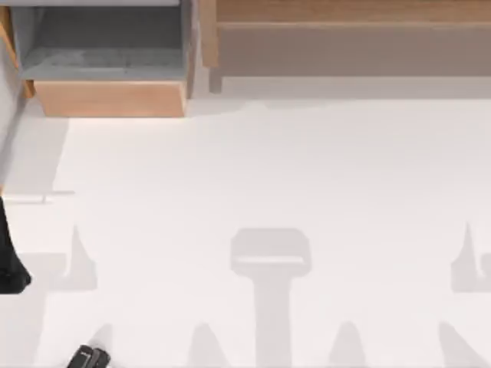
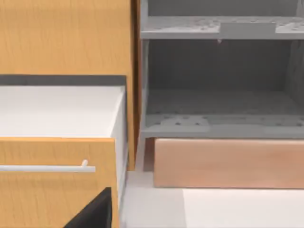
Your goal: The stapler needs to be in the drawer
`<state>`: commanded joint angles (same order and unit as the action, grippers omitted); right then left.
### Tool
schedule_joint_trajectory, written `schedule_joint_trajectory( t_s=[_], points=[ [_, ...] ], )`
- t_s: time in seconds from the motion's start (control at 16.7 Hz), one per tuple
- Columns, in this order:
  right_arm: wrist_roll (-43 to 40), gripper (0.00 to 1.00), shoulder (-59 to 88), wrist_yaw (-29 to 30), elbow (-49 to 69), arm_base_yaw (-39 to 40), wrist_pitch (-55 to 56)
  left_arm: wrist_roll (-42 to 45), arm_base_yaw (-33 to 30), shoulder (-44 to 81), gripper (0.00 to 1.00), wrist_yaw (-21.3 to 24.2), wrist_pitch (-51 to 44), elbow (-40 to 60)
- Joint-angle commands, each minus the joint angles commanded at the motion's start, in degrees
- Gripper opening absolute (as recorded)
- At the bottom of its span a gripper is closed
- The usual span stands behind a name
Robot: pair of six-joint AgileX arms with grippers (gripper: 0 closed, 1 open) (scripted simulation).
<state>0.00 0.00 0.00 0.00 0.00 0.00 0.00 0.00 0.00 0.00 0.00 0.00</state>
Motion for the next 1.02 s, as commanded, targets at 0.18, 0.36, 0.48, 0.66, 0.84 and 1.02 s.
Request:
schedule_joint_trajectory(
  t_s=[0.18, 0.36, 0.48, 0.66, 0.84, 1.02],
  points=[
    [0.0, 1.00, 0.0, 0.0, 0.0, 0.0, 0.0, -0.1, -0.4, 0.7, 1.00, 0.0, -0.7, 0.6],
    [0.0, 1.00, 0.0, 0.0, 0.0, 0.0, 0.0, -0.7, -3.5, 6.3, 1.00, -0.1, -5.9, 4.4],
    [0.0, 1.00, 0.0, 0.0, 0.0, 0.0, 0.0, -1.3, -6.7, 13.1, 1.00, -0.1, -11.9, 8.4],
    [0.0, 1.00, 0.0, 0.0, 0.0, 0.0, 0.0, -2.5, -12.5, 27.3, 1.00, -0.1, -23.1, 15.0],
    [0.0, 1.00, 0.0, 0.0, 0.0, 0.0, 0.0, -3.8, -18.5, 42.0, 1.00, 0.1, -34.6, 21.8],
    [0.0, 1.00, 0.0, 0.0, 0.0, 0.0, 0.0, -4.9, -23.9, 53.9, 1.00, 0.2, -44.8, 28.0]
  ],
)
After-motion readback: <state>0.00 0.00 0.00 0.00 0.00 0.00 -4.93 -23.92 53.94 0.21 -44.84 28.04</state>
